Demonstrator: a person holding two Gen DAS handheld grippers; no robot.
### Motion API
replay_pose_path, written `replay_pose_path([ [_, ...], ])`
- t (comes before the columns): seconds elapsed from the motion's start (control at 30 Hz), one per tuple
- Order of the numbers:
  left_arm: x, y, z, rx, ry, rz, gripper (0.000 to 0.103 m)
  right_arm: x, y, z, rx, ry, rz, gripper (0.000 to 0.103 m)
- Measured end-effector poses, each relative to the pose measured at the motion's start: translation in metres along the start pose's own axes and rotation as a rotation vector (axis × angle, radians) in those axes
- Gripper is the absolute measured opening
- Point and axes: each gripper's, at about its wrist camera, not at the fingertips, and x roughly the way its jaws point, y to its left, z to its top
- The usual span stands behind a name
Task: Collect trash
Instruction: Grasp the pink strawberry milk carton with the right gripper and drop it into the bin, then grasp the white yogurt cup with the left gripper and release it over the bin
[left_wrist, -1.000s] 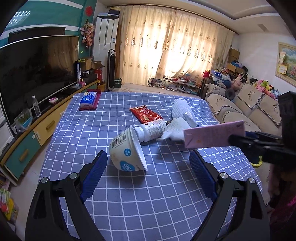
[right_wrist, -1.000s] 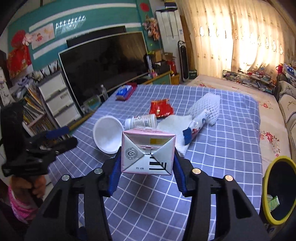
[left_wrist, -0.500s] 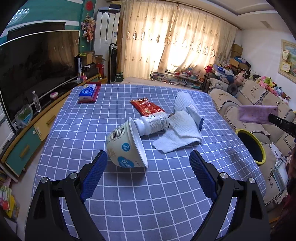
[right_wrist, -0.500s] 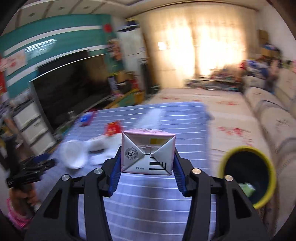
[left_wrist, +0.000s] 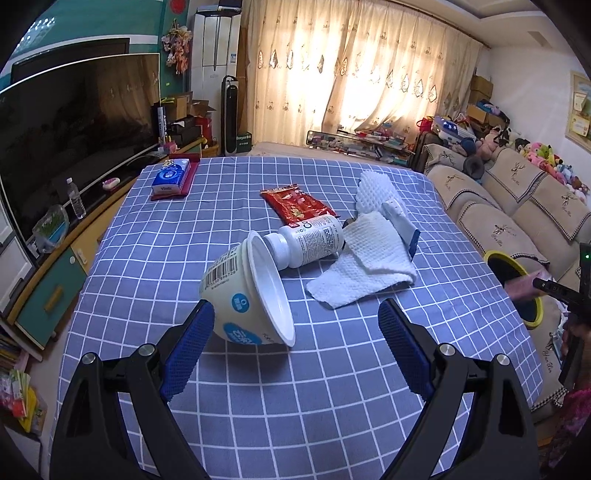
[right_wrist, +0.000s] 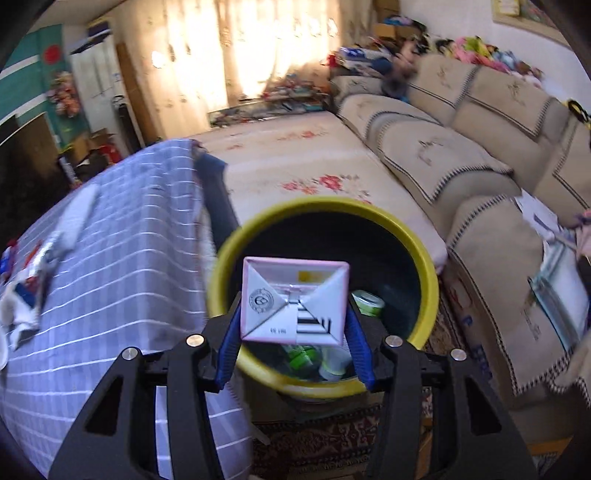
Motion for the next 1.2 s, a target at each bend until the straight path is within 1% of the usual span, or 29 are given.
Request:
replay_pose_path([
  [0.03, 0.002, 0.000, 0.001, 0.002, 0.003, 0.007, 0.089, 0.003, 0.001, 0.001, 0.006, -0.003, 0.000, 0.056],
  [0.07, 0.006, -0.001, 0.002, 0.003, 0.008, 0.016, 0.089, 0.003, 0.001, 0.000, 0.010, -0.007, 0.002, 0.057],
  [0.2, 0.018, 0.002, 0.006, -0.001, 0.023, 0.049, 0.089, 0.008, 0.005, -0.002, 0.000, -0.008, -0.002, 0.058],
  [0.43, 0.034, 0.014, 0.014, -0.023, 0.033, 0.111, 0.089, 0.005, 0.018, -0.002, -0.022, -0.005, 0.024, 0.058],
  [0.6, 0.043, 0.021, 0.016, -0.018, 0.045, 0.151, 0.089, 0.007, 0.024, -0.003, -0.035, -0.001, 0.038, 0.058],
  [0.77, 0.053, 0.024, 0.018, -0.010, 0.064, 0.177, 0.083, 0.009, 0.027, -0.004, -0.040, 0.005, 0.041, 0.058],
  [0.83, 0.056, 0.026, 0.019, -0.009, 0.071, 0.182, 0.077, 0.008, 0.028, -0.004, -0.040, 0.006, 0.041, 0.058],
  [0.87, 0.058, 0.027, 0.020, -0.011, 0.075, 0.186, 0.076, 0.009, 0.028, -0.004, -0.040, 0.006, 0.041, 0.058],
  [0.93, 0.060, 0.030, 0.021, -0.016, 0.080, 0.187, 0.069, 0.009, 0.028, -0.004, -0.040, 0.005, 0.042, 0.058],
  [0.97, 0.062, 0.032, 0.022, -0.022, 0.084, 0.187, 0.067, 0.009, 0.028, -0.004, -0.040, 0.005, 0.042, 0.058],
  [1.03, 0.064, 0.038, 0.022, -0.037, 0.091, 0.188, 0.058, 0.009, 0.029, -0.005, -0.042, 0.006, 0.043, 0.058],
  [1.07, 0.064, 0.041, 0.022, -0.044, 0.096, 0.188, 0.055, 0.009, 0.030, -0.005, -0.043, 0.007, 0.044, 0.058],
  [1.13, 0.066, 0.047, 0.020, -0.061, 0.108, 0.188, 0.044, 0.010, 0.032, -0.006, -0.045, 0.009, 0.045, 0.058],
  [1.17, 0.067, 0.049, 0.019, -0.066, 0.113, 0.186, 0.041, 0.010, 0.032, -0.006, -0.047, 0.009, 0.047, 0.058],
  [1.2, 0.068, 0.052, 0.017, -0.074, 0.119, 0.184, 0.034, 0.010, 0.033, -0.006, -0.047, 0.010, 0.047, 0.058],
])
